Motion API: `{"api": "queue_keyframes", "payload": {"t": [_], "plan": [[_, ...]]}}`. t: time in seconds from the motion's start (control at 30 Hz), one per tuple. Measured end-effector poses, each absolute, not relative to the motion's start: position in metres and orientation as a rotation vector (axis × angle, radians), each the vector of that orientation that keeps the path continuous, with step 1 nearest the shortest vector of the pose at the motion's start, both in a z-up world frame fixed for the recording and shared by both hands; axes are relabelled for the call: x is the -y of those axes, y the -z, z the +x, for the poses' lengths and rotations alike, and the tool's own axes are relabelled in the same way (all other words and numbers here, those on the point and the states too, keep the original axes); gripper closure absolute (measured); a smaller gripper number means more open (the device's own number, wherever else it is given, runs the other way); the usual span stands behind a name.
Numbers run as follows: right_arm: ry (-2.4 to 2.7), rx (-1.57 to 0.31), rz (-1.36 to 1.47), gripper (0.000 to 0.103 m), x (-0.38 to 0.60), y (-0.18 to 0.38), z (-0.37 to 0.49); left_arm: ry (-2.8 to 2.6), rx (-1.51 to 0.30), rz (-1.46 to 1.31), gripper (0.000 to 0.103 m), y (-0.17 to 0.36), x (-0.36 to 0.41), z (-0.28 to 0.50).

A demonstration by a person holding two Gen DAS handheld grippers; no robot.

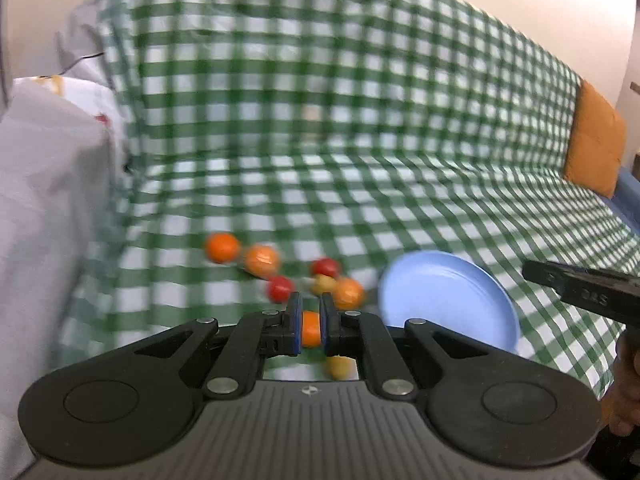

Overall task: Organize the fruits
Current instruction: 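Grasp the large mandarin with the left gripper while the right gripper grasps a yellow plum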

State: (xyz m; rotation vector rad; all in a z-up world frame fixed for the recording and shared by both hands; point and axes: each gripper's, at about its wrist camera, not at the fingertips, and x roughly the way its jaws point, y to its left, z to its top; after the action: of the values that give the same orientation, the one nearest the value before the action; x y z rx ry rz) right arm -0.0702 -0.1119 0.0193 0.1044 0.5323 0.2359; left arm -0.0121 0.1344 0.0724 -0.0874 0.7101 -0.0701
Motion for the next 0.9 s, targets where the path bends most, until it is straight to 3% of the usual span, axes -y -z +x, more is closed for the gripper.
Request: {"api": "queue_keyframes", "payload": {"t": [0.2, 0.7, 0.8, 0.9], "plan": [[-0.385, -0.526, 0.114, 0.066, 0.080, -0.020, -0.073, 0.045, -0.746, -0.210, 0.094, -0.062, -0.193, -0.026], [-0.564, -0.695, -0.100, 0.066, -0.037, 0.034, -0.057, 0.070, -0.871, -0.325, 0.090, -0.003, -0.202, 0.009], [-0.576, -0.691, -0.144, 0.060, -0.047, 0.043, -0.054, 0.082, -0.840, -0.341, 0.082, 0.000, -0.198, 0.013], [-0.544, -0.725, -0.191, 0.060, -0.055, 0.062, -0.049, 0.124, -0.830, -0.299, 0.074, 0.003, -0.185, 0.017]]}}
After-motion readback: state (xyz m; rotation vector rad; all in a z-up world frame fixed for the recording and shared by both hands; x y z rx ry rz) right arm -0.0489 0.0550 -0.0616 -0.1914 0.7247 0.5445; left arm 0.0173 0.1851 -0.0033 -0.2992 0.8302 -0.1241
